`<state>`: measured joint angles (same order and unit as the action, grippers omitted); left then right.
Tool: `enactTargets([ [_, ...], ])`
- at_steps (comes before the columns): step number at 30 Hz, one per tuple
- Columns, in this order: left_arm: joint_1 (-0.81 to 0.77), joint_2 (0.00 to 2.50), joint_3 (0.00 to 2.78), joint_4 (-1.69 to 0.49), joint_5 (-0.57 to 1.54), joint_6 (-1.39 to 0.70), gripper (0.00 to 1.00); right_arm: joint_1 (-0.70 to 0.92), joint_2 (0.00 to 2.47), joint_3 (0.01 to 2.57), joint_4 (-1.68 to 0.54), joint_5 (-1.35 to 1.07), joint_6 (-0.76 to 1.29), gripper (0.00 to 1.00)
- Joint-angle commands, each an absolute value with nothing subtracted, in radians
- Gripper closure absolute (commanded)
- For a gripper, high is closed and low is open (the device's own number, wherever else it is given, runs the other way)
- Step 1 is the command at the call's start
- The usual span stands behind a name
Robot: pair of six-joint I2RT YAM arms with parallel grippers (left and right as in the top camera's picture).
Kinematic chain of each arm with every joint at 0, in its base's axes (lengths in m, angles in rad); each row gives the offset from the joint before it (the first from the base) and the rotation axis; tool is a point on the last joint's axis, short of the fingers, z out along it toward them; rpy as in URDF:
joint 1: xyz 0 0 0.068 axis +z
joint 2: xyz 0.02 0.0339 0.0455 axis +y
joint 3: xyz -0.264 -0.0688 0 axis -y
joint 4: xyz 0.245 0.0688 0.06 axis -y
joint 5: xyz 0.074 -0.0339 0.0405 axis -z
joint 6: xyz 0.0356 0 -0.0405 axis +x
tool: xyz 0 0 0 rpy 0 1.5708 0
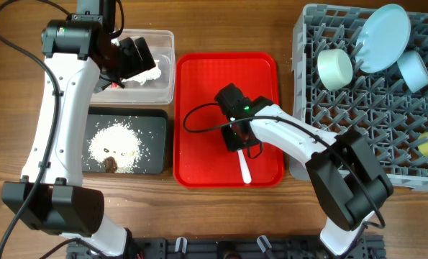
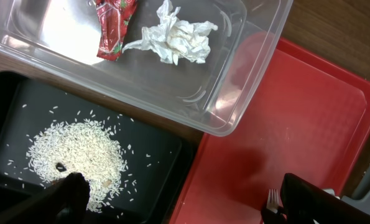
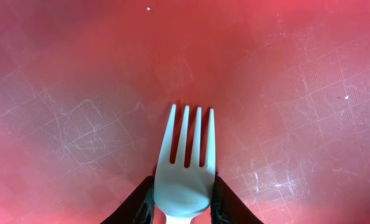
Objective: Sort waste into correct bins and load items into the dishwasher rack
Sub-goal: 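Carry the white fork to the dish rack and insert it upright, then open the right gripper to release the fork and lift away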
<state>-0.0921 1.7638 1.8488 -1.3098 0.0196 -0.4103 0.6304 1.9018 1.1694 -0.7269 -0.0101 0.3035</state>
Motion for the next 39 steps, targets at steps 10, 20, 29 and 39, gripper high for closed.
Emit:
enactTargets([
  [10,-0.091,1.76,1.851,-1.31,0.009,-0.427,0.0,0.607,1.812,1.23,-0.762,-0.025,0.342,0.79],
  [20,-0.091,1.76,1.851,-1.31,0.009,-0.427,0.0,0.29,1.43,1.317,-0.888,-0.025,0.174,0.81],
  [29,-0.091,1.76,1.851,-1.31,0.01,-0.427,0.0,0.022,1.477,1.316,-0.961,0.03,0.102,0.8],
  [39,-0.091,1.76,1.851,-1.31,0.009,-0.427,0.0,0.023,1.723,1.313,-1.029,-0.046,0.082,0.7],
])
